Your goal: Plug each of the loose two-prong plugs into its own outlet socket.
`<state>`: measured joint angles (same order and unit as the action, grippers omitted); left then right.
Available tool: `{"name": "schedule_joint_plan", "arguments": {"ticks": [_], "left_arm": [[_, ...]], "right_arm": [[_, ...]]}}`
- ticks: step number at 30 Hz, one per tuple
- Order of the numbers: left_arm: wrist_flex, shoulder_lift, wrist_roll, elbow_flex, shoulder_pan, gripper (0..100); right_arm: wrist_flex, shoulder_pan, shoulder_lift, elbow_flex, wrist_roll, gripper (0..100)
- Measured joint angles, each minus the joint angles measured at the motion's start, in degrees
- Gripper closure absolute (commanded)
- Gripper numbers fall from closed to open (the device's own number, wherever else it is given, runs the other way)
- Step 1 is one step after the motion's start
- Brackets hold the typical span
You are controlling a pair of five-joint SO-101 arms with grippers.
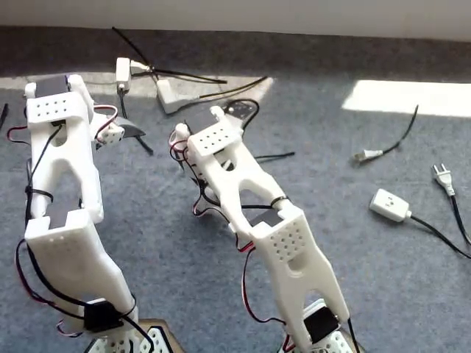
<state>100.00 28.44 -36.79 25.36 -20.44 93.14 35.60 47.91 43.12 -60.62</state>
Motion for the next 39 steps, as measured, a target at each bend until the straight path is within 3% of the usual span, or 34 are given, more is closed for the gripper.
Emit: {"name": "schedule_joint_plan", "arguments": {"ticks": [9, 13, 16, 20, 27, 30, 36, 39], "left_arm": [[0.00, 0.00, 0.00, -3.69, 0.00, 52], [0.00, 0.00, 0.00, -4.04, 0.00, 52], [0.00, 0.00, 0.00, -4.04, 0.00, 52], [0.00, 0.00, 0.00, -4.04, 0.00, 52], [0.00, 0.00, 0.00, -4.04, 0.00, 52], [0.00, 0.00, 0.00, -4.04, -0.26, 52], [0.00, 0.00, 0.00, -4.04, -0.62, 52], [0.00, 0.00, 0.00, -4.04, -0.62, 52]], "right_arm": [[-1.93, -3.52, 0.09, 12.31, 1.23, 96.9], [-10.02, -5.54, 0.09, 16.44, 8.79, 96.8], [-19.25, -5.45, 0.09, 16.79, 20.22, 96.7], [-28.92, -5.01, 0.00, 14.07, 41.32, 96.7], [-31.03, -1.49, 3.34, 3.87, 80.35, 96.1], [-31.21, -1.41, 5.27, 3.69, 89.23, 87.2], [-31.47, -2.11, 8.00, 5.27, 91.25, 59.6], [-31.38, -2.29, 9.14, 8.53, 91.43, 51.2]]}}
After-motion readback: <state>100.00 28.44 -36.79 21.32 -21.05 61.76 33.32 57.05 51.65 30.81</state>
